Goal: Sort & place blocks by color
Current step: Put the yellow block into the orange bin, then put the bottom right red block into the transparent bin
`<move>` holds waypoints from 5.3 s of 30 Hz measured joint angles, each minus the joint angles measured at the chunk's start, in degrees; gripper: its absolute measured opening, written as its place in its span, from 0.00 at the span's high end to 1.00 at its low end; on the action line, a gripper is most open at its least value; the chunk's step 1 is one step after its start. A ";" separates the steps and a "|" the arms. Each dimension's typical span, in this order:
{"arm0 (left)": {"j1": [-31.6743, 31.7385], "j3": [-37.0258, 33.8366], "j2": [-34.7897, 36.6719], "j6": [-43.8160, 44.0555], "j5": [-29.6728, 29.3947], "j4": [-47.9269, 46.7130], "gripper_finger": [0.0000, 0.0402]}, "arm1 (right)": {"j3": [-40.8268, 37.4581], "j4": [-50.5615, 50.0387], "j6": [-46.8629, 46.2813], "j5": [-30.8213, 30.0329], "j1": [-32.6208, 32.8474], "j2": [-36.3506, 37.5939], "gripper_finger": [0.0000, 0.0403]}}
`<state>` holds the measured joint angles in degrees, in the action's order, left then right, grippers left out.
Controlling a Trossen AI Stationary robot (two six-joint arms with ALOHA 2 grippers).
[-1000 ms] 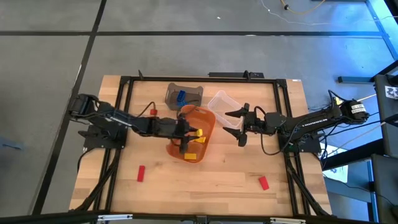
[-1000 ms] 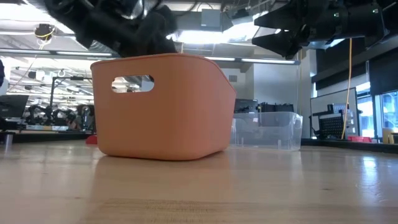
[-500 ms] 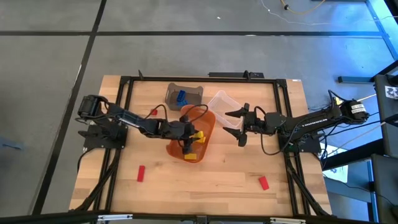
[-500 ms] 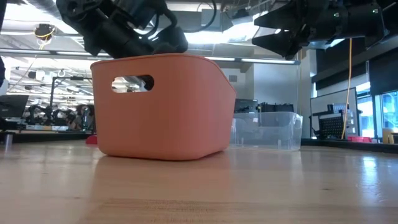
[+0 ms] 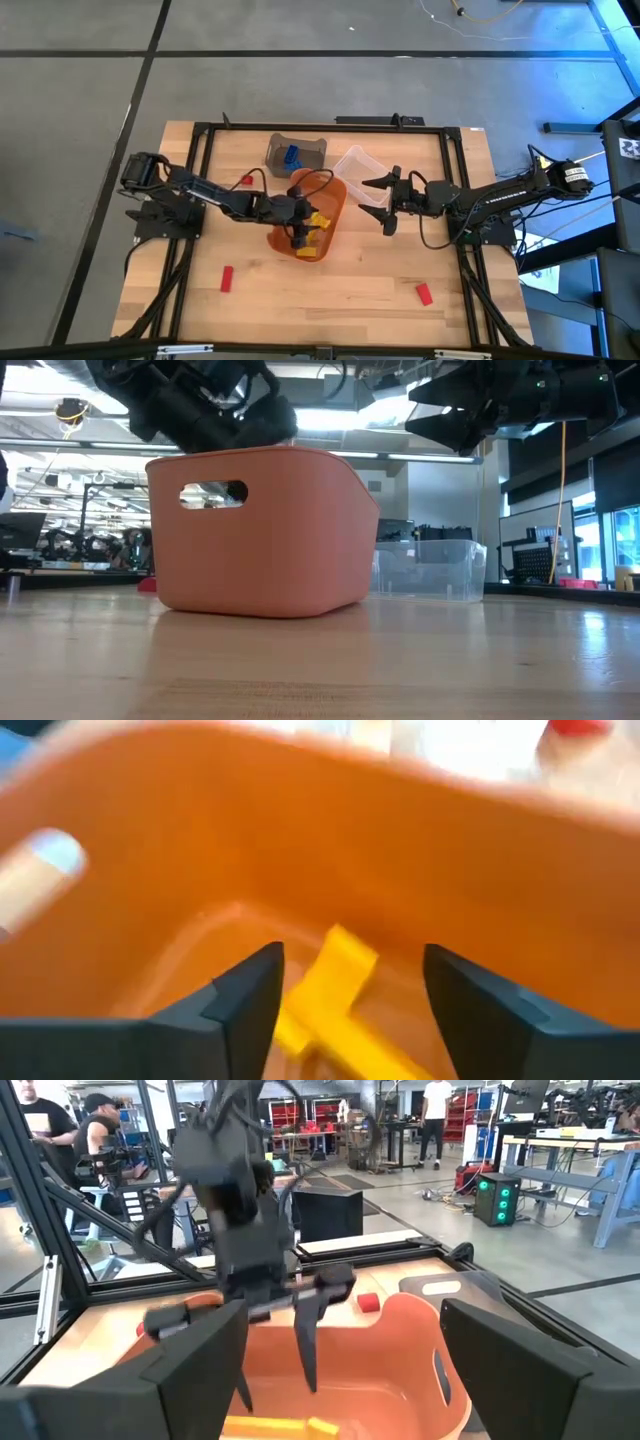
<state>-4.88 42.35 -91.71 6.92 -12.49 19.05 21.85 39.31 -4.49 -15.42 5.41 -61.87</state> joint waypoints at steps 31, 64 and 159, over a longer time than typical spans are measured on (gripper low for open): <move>-7.74 -29.34 46.00 -6.16 -4.18 19.33 0.38 | -0.02 -0.61 -1.10 0.00 0.02 0.00 0.17; -7.64 -30.18 46.04 -5.84 -4.92 20.44 0.37 | -0.02 -0.62 -1.49 0.00 0.00 0.00 0.17; -7.63 -30.21 46.04 -5.49 -6.10 20.02 0.37 | 28.24 -82.56 -54.43 21.79 37.67 -29.63 0.67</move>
<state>-12.51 12.14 -45.67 1.43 -18.59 39.07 50.09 -43.25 -58.92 6.37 43.08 -91.50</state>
